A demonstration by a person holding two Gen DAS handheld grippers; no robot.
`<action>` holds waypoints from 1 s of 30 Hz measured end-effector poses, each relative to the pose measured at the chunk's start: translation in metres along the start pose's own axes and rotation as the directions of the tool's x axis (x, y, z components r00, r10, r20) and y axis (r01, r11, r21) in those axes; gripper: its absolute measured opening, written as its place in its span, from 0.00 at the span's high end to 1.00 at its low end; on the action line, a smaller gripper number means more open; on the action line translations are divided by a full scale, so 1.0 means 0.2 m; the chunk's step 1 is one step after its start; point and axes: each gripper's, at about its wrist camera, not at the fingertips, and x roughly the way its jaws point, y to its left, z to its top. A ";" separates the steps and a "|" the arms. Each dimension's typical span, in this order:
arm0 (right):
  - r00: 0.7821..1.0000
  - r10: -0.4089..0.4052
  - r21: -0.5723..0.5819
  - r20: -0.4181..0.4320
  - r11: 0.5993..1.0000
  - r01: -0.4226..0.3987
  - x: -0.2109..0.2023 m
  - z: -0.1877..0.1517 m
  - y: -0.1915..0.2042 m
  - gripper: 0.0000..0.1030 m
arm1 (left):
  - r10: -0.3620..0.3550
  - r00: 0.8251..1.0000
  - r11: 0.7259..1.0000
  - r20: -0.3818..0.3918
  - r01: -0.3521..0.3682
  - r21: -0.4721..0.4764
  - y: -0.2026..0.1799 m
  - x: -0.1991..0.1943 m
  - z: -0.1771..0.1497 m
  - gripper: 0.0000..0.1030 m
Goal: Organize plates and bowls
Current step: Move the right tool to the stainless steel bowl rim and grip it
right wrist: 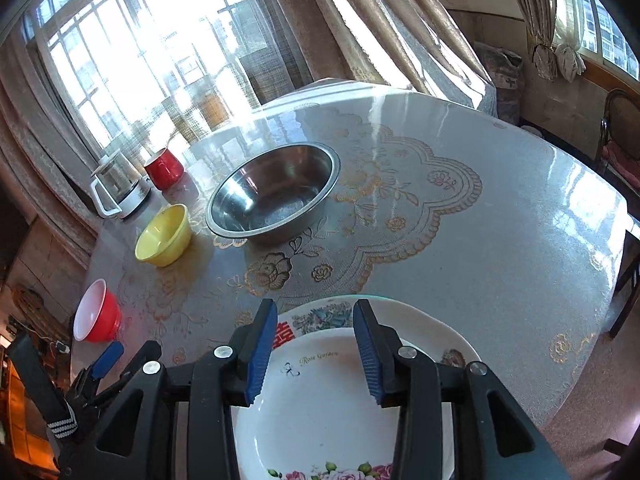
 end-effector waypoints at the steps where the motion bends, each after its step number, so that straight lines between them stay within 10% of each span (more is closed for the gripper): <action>1: 1.000 0.000 0.006 -0.006 1.000 0.000 0.03 0.03 0.00 0.61 | -0.007 1.000 1.000 0.002 0.007 -0.006 0.00 0.00 0.00 0.11; 16: 0.996 0.045 0.116 -0.072 0.993 -0.036 0.41 0.41 -0.16 0.61 | -0.136 0.989 0.975 -0.056 0.124 -0.185 -0.02 0.16 0.24 0.10; 30: 0.979 0.143 0.181 -0.145 0.977 -0.116 0.67 0.54 -0.19 0.61 | -0.134 0.979 0.981 -0.153 0.109 -0.158 -0.27 0.56 0.54 0.11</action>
